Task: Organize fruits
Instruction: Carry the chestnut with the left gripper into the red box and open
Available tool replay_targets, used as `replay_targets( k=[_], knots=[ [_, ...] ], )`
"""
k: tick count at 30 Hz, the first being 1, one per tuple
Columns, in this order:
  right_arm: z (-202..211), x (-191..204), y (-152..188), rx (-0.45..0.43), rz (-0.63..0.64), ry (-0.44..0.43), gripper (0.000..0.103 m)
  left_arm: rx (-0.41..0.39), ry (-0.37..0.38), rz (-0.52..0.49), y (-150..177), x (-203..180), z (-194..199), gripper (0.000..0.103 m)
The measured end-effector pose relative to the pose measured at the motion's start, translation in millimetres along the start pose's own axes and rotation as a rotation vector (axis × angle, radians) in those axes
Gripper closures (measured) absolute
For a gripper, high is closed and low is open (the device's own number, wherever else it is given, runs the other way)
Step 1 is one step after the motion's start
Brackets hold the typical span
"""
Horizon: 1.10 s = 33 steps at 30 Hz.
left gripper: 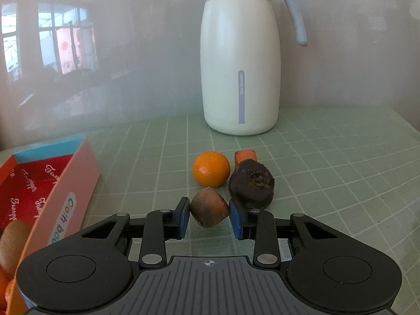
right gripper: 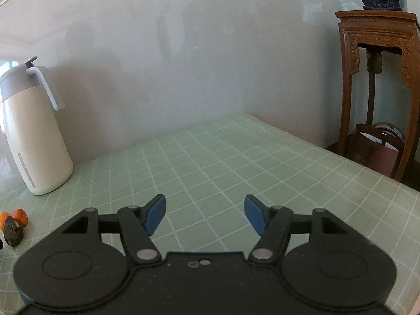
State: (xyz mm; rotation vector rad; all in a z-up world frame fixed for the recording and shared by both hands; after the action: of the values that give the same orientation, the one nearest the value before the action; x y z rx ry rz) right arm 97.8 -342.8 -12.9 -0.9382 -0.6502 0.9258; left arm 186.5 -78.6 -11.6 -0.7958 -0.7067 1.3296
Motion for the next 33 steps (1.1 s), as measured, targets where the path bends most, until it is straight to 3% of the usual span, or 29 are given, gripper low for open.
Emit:
replay_targets(
  k=[14,33],
  knots=[
    [6,26,5,0.019,0.028,-0.044,0.037,-0.095,-0.015,-0.012,-5,19,61,0.07],
    [23,95,16,0.035,0.071,-0.16,0.037,-0.13,-0.212,0.062,17,132,118,0.07]
  ],
)
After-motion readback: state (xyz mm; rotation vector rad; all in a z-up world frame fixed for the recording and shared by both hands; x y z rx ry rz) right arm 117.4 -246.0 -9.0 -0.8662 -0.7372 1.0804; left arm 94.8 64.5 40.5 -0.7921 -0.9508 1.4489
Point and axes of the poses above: each gripper's, at about its wrist camera, not at the fingertips, and z roughly against the way its jaws point, x to its left, y to its underside, the point moved 3 cm from there along -z, roughly the way its jaws point, and after that the axes turned 8 degrees about y, right-handed, at the moved point
